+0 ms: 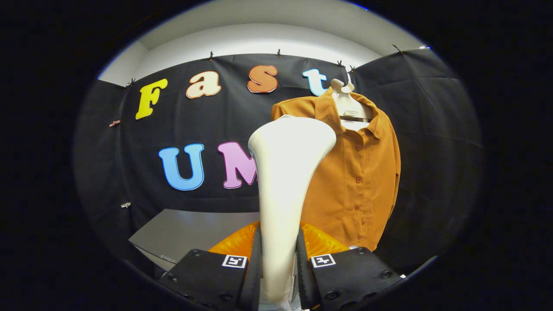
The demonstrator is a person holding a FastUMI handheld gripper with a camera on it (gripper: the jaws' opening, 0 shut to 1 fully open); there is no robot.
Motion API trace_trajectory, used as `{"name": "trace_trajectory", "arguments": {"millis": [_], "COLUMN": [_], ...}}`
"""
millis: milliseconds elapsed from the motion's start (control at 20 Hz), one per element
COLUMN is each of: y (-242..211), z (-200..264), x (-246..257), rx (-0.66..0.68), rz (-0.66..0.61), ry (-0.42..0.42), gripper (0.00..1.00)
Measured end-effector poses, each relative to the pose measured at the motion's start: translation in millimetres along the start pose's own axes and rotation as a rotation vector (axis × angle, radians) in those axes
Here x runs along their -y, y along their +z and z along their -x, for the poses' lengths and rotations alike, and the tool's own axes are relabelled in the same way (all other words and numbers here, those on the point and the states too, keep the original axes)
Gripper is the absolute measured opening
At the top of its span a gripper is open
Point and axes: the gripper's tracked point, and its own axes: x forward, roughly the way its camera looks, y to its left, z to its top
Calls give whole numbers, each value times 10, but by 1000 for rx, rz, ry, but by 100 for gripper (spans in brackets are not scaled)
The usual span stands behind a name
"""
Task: Iron the clothes twice with a garment steamer, once on the left side and once on the right side.
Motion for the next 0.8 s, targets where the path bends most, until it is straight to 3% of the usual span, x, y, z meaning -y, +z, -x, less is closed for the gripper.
{"name": "trace_trajectory", "arguments": {"millis": [400, 800], "y": [-91, -340], "z": [-571, -992], "x": [752, 938], "rx": [-53, -130], "rz": [-23, -64], "ry": [140, 249], "gripper": [39, 39]}}
